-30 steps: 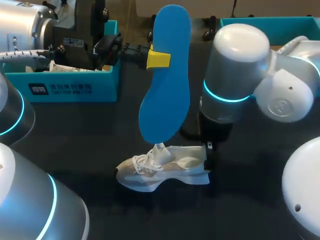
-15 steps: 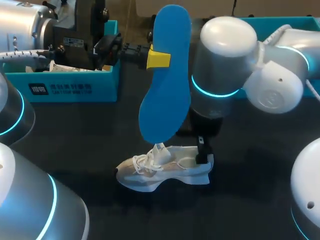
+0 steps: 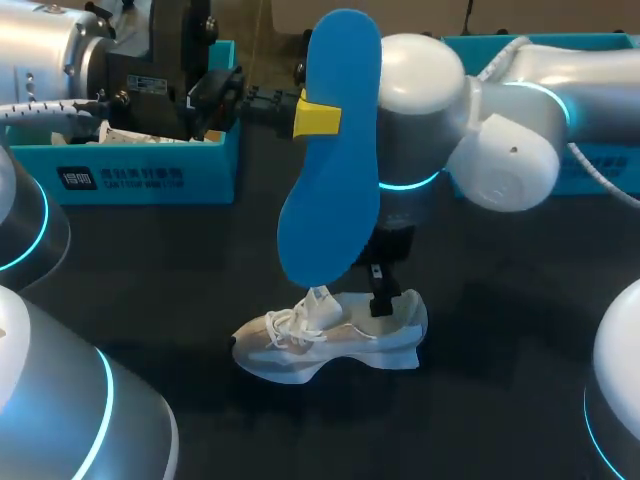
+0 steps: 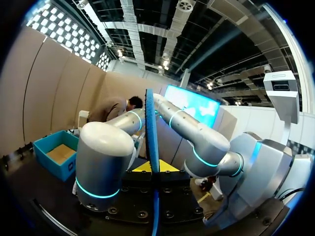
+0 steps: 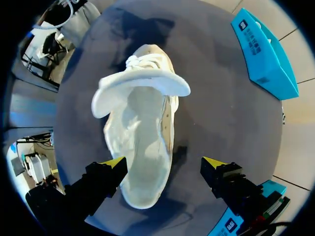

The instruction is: Take the shoe out of the shoebox, open the shoe tongue, remove and reinsert the insole, then place the shoe into the shoebox

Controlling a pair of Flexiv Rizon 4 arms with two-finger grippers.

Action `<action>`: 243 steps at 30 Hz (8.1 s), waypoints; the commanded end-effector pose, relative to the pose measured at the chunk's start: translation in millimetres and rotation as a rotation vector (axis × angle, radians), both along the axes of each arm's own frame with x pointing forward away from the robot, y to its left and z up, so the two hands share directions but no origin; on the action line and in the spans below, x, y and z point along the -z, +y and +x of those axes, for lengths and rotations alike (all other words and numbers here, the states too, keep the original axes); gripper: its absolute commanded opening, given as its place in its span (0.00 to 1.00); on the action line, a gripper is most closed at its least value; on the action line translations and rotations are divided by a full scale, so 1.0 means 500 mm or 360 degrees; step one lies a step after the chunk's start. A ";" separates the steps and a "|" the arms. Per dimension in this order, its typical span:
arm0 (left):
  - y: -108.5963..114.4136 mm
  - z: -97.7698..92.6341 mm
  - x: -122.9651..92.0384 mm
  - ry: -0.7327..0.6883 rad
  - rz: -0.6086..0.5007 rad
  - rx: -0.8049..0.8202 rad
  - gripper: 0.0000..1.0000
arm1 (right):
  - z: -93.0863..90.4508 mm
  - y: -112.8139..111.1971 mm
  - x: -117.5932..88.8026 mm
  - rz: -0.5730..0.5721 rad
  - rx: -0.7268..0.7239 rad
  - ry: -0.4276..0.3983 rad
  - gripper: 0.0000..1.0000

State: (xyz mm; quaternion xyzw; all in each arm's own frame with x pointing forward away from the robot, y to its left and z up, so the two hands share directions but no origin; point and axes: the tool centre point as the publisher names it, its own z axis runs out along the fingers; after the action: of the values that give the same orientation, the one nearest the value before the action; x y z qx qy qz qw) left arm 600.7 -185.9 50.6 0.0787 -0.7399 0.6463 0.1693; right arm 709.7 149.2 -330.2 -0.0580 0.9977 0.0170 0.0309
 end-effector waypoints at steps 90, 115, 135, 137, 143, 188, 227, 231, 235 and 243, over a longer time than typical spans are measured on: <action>-0.002 0.002 0.000 -0.0001 0.0002 0.0004 0.00 | -0.054 0.037 -0.058 0.0059 0.0448 0.0247 0.00; -0.002 0.002 0.000 -0.0001 0.0002 0.0004 0.00 | -0.130 0.031 -0.068 0.0224 0.1383 0.0228 0.00; -0.002 0.002 0.000 -0.0001 0.0002 0.0004 0.00 | -0.161 0.054 -0.038 0.0274 0.2215 0.0346 0.00; -0.002 0.002 0.000 -0.0001 0.0002 0.0004 0.00 | -0.161 0.054 -0.038 0.0274 0.2215 0.0346 0.00; -0.002 0.002 0.000 -0.0001 0.0002 0.0004 0.00 | -0.161 0.054 -0.038 0.0274 0.2215 0.0346 0.00; -0.002 0.002 0.000 -0.0001 0.0002 0.0004 0.00 | -0.165 0.034 0.053 0.0616 0.2319 0.0782 0.00; -0.002 0.002 0.000 -0.0001 0.0002 0.0004 0.00 | -0.204 0.025 0.035 0.0694 0.2345 0.0784 1.00; -0.002 0.002 0.000 -0.0001 0.0002 0.0004 0.00 | -0.199 0.013 -0.012 0.0837 0.2286 0.0873 1.00; -0.002 0.002 0.000 -0.0001 0.0002 0.0004 0.00 | -0.185 -0.009 -0.078 0.1174 0.1982 0.1048 1.00; -0.002 0.002 0.000 -0.0001 0.0002 0.0004 0.00 | -0.185 -0.009 -0.078 0.1174 0.1982 0.1048 1.00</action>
State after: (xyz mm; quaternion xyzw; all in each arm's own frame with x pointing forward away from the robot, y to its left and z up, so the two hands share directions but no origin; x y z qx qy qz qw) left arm 600.8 -186.0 50.7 0.0786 -0.7399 0.6463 0.1694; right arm 626.0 161.6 -294.3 0.5459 0.7469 0.3119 -0.2166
